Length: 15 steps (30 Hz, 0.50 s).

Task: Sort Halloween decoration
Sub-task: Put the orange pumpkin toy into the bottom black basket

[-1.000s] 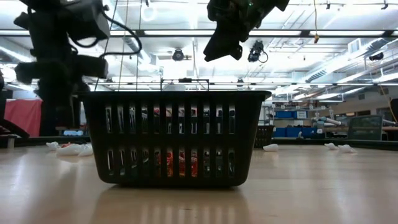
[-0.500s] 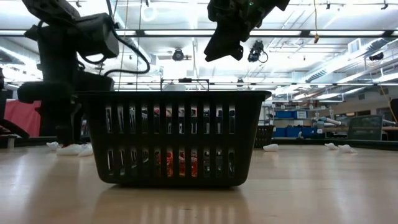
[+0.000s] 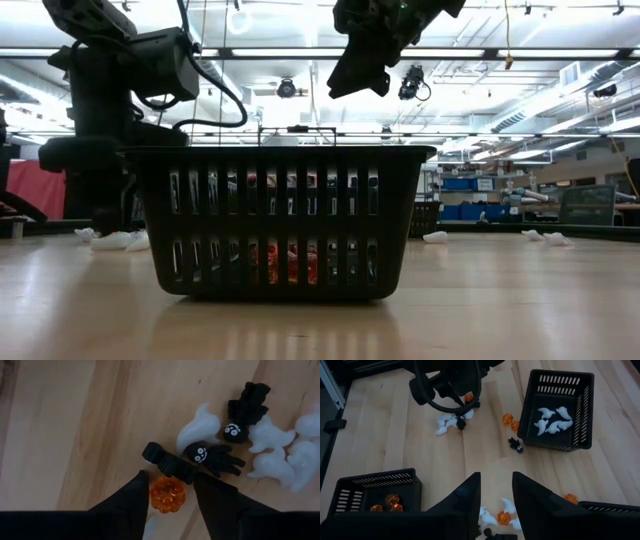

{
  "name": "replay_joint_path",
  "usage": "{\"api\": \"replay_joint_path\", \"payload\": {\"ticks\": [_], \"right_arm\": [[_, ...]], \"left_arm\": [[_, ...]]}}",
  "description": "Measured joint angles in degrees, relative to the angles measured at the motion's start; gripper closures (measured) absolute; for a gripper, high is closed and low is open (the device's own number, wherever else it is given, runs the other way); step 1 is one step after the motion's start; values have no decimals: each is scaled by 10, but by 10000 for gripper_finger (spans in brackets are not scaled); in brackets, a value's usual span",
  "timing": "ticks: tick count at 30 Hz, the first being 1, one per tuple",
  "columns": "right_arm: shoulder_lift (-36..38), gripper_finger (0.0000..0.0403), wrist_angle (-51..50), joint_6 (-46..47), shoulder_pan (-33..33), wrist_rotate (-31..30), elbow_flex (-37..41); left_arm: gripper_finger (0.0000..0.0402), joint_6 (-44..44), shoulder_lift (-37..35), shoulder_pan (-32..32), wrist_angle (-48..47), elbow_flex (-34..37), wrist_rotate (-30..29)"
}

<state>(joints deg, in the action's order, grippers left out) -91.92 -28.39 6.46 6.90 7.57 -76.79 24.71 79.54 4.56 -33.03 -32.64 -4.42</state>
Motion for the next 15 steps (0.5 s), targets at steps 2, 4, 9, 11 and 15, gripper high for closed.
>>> {"api": "replay_joint_path", "payload": {"ticks": [2,4,9,11,15], "right_arm": [[0,286,0,0,0,0,0],[0,286,0,0,0,0,0],[0,286,0,0,0,0,0],[0,286,0,0,0,0,0],[0,286,0,-2,0,0,0]], "left_arm": [[252,1,0,0,0,0,8],[268,2,0,0,2,0,11],[298,4,3,0,0,-10,17],[308,4,4,0,-1,-14,19],[324,19,4,-9,-1,-18,25]]}}
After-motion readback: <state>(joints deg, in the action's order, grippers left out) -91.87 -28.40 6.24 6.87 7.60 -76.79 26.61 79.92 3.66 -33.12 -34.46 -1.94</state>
